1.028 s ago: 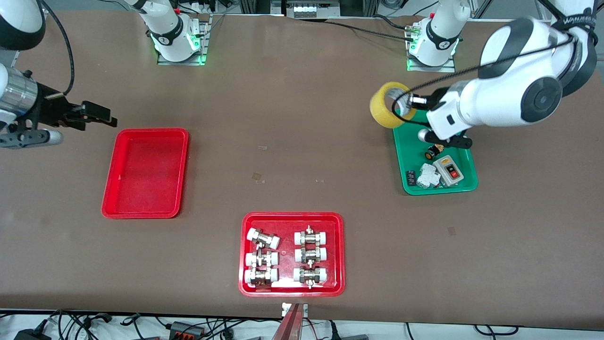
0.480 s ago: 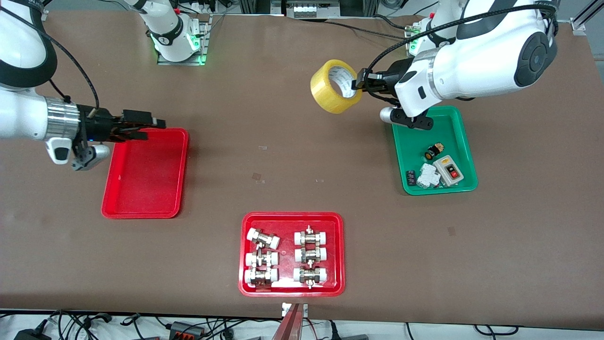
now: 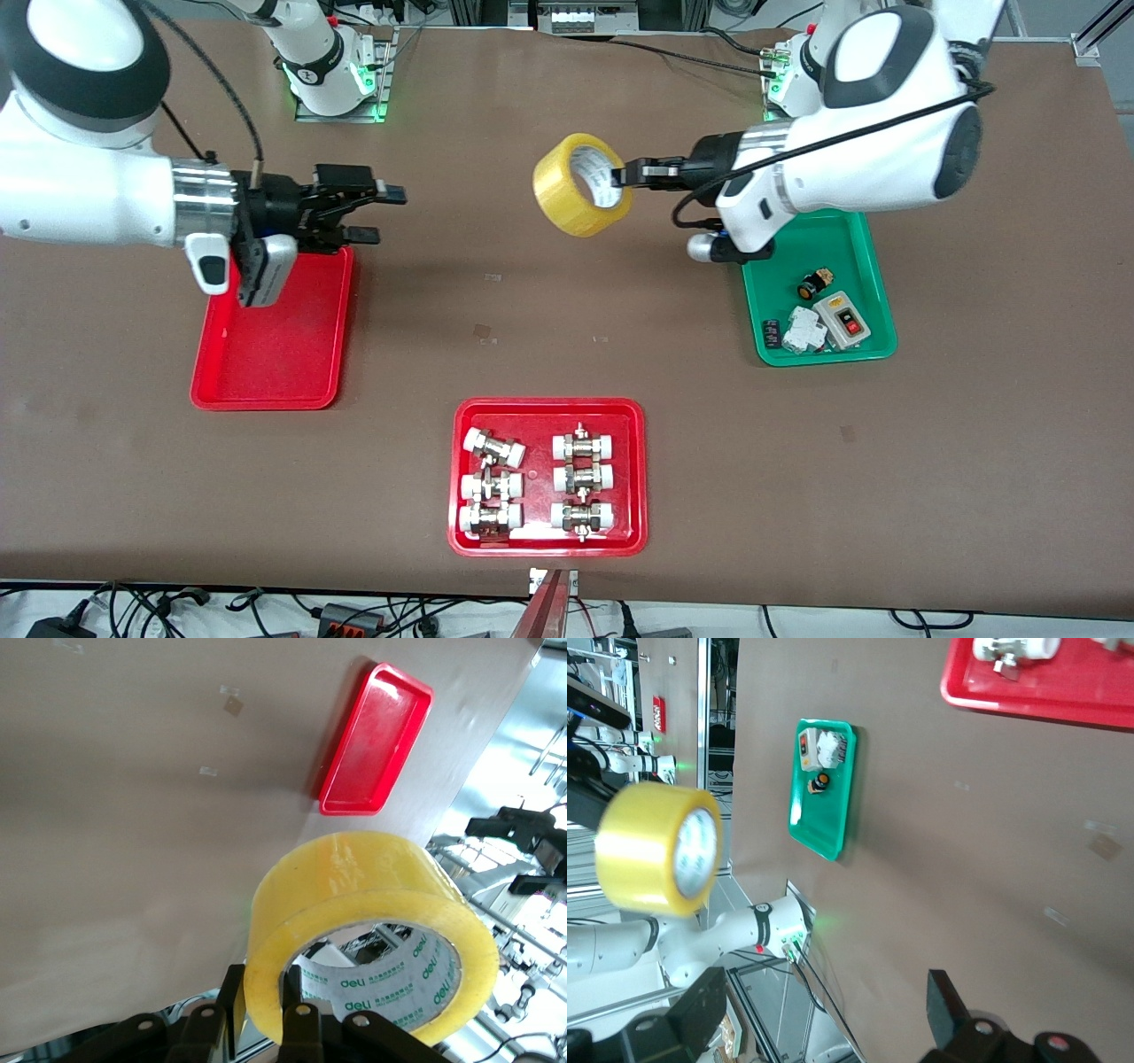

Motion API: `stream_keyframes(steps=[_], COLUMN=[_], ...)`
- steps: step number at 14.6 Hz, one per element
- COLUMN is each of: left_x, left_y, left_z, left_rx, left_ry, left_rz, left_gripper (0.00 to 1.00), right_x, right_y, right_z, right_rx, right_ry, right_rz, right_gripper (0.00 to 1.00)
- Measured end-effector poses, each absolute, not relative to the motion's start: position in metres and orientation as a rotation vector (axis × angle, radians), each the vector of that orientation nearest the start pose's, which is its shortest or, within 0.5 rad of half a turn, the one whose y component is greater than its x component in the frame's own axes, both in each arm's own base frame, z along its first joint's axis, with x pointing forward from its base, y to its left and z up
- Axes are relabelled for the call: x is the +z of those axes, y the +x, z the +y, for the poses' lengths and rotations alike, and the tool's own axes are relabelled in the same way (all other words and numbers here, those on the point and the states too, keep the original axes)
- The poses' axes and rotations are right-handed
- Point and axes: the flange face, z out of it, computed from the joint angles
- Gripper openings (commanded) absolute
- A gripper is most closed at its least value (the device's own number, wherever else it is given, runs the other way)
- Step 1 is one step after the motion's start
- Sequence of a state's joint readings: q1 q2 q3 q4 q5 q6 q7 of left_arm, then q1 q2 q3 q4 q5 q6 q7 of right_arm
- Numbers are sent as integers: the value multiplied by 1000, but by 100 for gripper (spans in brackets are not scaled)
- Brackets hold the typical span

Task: Left arm passes tape to right arm into tray
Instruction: 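Lift the tape with the left gripper while the right gripper approaches it, then close the right gripper on the tape held by the left gripper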

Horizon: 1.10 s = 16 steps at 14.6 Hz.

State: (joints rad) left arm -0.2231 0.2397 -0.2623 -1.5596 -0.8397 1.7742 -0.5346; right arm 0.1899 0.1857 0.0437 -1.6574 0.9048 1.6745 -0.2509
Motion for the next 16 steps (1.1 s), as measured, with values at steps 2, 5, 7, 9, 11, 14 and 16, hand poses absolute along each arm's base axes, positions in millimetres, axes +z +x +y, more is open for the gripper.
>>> stream_keyframes(steps=[2,5,7,9,11,14,16], left_x=[540,540,540,541,541,541,541], left_y=[538,539,540,541,542,542,542], left_z=[-352,-350,-348,-347,-347,-346,-346], left_rx=[-559,-558,-557,-556,-555,-554,-554], left_ry=[2307,2306,2305,2304,2304,2304,2304], left_rz=[295,306,309,312,314,315,315], left_gripper=[0,0,0,0,0,0,0], right_x=[533,560,573,580,582,580,578], right_y=[570,561,560,553,544,536,537], right_z=[248,278,284,303,330,348,349], right_rx=[195,226,235,238,219,232,230], right_ry=[-2230,-2241,-2245,-2247,-2249,-2256,-2257], right_rz=[-290,-219,-173,-155,-159,-140,-135], right_gripper=[100,100,100,100,100,100,100])
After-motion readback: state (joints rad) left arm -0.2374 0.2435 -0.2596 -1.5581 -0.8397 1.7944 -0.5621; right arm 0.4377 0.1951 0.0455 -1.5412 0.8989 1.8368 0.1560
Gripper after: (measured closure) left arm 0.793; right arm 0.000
